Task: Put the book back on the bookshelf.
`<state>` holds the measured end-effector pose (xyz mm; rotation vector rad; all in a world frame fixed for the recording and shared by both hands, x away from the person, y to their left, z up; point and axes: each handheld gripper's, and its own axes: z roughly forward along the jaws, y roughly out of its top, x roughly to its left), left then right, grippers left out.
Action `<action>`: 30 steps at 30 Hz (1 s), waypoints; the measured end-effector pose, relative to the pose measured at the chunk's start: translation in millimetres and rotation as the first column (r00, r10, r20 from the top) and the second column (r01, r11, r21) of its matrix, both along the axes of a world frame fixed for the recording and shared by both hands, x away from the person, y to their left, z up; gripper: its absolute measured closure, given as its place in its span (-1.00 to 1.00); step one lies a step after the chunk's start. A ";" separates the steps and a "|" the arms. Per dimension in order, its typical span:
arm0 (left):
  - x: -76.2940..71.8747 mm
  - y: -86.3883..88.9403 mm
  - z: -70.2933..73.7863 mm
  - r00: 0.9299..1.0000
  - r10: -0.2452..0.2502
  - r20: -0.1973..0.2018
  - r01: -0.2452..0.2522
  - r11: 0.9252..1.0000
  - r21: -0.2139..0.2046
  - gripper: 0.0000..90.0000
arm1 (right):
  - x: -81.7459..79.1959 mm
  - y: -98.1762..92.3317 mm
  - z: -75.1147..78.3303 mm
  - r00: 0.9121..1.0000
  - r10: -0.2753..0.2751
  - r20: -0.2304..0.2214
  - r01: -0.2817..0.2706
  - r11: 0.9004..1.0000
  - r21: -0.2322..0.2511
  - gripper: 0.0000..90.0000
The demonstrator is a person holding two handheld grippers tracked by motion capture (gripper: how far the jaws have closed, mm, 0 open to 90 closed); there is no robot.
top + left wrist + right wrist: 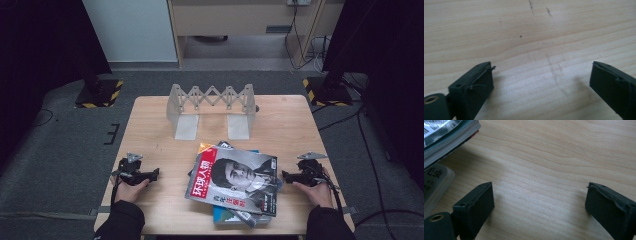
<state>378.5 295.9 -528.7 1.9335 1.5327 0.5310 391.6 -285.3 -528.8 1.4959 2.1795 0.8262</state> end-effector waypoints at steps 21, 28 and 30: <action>-23.1 -19.2 42.9 0.991 0.006 0.130 0.017 0.984 -0.178 -0.72 | -13.7 7.1 45.8 0.993 -0.064 0.104 0.039 0.973 0.226 -0.81; -31.0 -27.5 53.2 0.986 -0.014 0.167 0.050 0.975 -0.216 -0.70 | -17.6 13.6 56.0 0.990 -0.067 0.126 0.034 0.968 0.249 -0.81; -32.1 -29.1 54.0 0.985 -0.021 0.169 0.058 0.973 -0.222 -0.69 | -19.0 15.0 57.6 0.989 -0.064 0.132 0.029 0.968 0.250 -0.81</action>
